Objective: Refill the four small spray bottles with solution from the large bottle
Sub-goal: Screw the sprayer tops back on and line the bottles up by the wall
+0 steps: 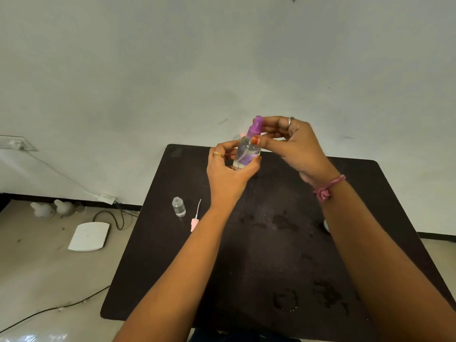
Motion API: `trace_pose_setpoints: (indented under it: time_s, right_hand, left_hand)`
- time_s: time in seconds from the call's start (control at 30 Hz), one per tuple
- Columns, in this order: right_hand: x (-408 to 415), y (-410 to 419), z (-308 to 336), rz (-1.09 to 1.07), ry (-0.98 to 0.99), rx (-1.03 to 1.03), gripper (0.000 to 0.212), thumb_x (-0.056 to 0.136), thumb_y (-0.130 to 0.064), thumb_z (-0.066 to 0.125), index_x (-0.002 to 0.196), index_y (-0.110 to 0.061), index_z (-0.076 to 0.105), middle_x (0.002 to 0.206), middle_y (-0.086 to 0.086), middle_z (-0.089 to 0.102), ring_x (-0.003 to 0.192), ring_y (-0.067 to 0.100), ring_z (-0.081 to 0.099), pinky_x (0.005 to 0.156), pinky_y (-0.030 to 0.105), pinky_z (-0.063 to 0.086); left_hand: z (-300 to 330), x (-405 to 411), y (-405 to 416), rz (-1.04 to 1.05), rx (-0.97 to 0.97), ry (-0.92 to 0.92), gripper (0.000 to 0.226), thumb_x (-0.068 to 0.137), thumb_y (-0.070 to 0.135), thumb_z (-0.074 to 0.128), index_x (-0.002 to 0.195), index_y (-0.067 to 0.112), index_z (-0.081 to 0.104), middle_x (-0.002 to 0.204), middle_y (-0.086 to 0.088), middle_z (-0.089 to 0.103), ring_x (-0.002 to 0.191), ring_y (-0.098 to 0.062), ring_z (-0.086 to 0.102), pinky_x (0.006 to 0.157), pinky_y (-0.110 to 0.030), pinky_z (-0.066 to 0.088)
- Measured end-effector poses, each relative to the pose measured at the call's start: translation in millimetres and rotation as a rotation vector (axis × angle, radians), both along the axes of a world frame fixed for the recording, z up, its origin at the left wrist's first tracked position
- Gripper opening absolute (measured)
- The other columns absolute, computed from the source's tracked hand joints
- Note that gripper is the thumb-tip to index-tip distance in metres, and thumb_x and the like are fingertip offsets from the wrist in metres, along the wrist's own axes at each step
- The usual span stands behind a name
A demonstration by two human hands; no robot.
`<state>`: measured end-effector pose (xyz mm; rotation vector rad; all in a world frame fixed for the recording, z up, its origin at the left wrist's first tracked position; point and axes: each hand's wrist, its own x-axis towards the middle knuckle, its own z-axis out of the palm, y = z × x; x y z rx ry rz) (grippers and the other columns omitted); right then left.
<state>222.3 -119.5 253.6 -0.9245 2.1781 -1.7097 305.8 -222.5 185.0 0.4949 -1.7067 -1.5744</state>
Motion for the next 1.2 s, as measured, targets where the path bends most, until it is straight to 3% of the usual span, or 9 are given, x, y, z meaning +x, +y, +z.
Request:
trace_pose_setpoints:
  time_s: [0.1,0.2,0.3,0.5,0.67,0.83,0.93,1.03,1.2]
  right_hand:
    - [4,-7,-5,-0.114,-0.051,-0.033,0.039,0.069,-0.022,0.083,0.103,-0.017,0.065,0.084,-0.003,0.065,0.072,0.006,0.059,0.069,0.019,0.053]
    - [3,-6,-7,-0.055,-0.076,0.032,0.054,0.072,-0.027,0.081,0.121,-0.022,0.057,0.112,-0.008,0.063,0.097,0.004,0.058,0.077,0.015,0.052]
    - [-1,-4,-10,0.06,-0.156,-0.047,0.058,0.08,-0.011,0.073,0.133,-0.015,0.051,0.126,0.0,0.062,0.116,0.011,0.057,0.094,0.028,0.051]
    - [1,-13,-16,-0.076,-0.177,-0.113,0.054,0.07,-0.014,0.082,0.12,-0.012,0.061,0.103,0.005,0.067,0.096,0.017,0.064,0.081,0.029,0.056]
    - [-5,-5,-20,0.068,-0.306,-0.177,0.056,0.077,-0.01,0.074,0.129,-0.011,0.055,0.122,0.006,0.064,0.115,0.016,0.06,0.094,0.031,0.051]
    - [2,-8,-25,-0.053,-0.316,-0.287,0.049,0.072,-0.004,0.077,0.118,-0.008,0.061,0.095,0.006,0.07,0.092,0.018,0.068,0.077,0.028,0.056]
    - [0,-10,-27,0.029,-0.367,-0.307,0.062,0.069,-0.012,0.076,0.128,-0.01,0.055,0.111,0.006,0.066,0.107,0.017,0.063,0.088,0.031,0.053]
    - [-3,-9,-27,0.122,-0.402,-0.334,0.051,0.081,-0.002,0.067,0.129,-0.007,0.053,0.125,0.01,0.062,0.117,0.02,0.059,0.096,0.033,0.05]
    - [0,-16,-30,-0.037,-0.318,-0.332,0.043,0.072,-0.001,0.077,0.112,-0.009,0.063,0.103,0.006,0.069,0.096,0.015,0.066,0.079,0.026,0.055]
  left_hand:
    - [-2,-1,1,-0.003,0.004,-0.013,0.048,0.073,0.02,0.081,0.102,0.039,0.049,0.113,0.0,0.058,0.097,-0.011,0.06,0.074,-0.007,0.048]
    - [-4,-3,1,-0.009,0.018,0.002,0.046,0.074,0.019,0.081,0.106,0.033,0.051,0.113,0.0,0.059,0.097,-0.009,0.061,0.076,-0.006,0.048]
    - [-4,-5,2,-0.012,0.016,0.007,0.046,0.073,0.019,0.082,0.103,0.037,0.05,0.113,-0.002,0.059,0.097,-0.009,0.061,0.075,-0.007,0.048]
    - [-7,-6,1,-0.014,0.024,-0.02,0.046,0.073,0.02,0.082,0.108,0.028,0.052,0.111,0.001,0.06,0.096,-0.007,0.061,0.078,-0.008,0.049]
    - [-6,-5,1,-0.013,0.021,-0.001,0.046,0.072,0.018,0.083,0.101,0.036,0.051,0.109,-0.002,0.06,0.093,-0.005,0.061,0.074,-0.009,0.048]
    - [-6,-7,4,-0.019,0.02,-0.014,0.047,0.072,0.019,0.083,0.101,0.035,0.05,0.109,0.0,0.059,0.093,-0.003,0.061,0.074,-0.007,0.048]
    - [-7,-8,4,-0.011,0.027,-0.01,0.046,0.072,0.02,0.083,0.102,0.036,0.051,0.109,0.0,0.06,0.093,-0.005,0.061,0.074,-0.009,0.049]
    - [-9,-9,2,-0.003,0.012,-0.014,0.045,0.071,0.019,0.083,0.101,0.034,0.052,0.108,-0.003,0.06,0.091,-0.003,0.061,0.074,-0.01,0.049]
    - [-12,-11,2,0.0,-0.01,-0.027,0.046,0.071,0.019,0.083,0.099,0.037,0.051,0.108,-0.003,0.059,0.093,-0.006,0.061,0.077,-0.009,0.048]
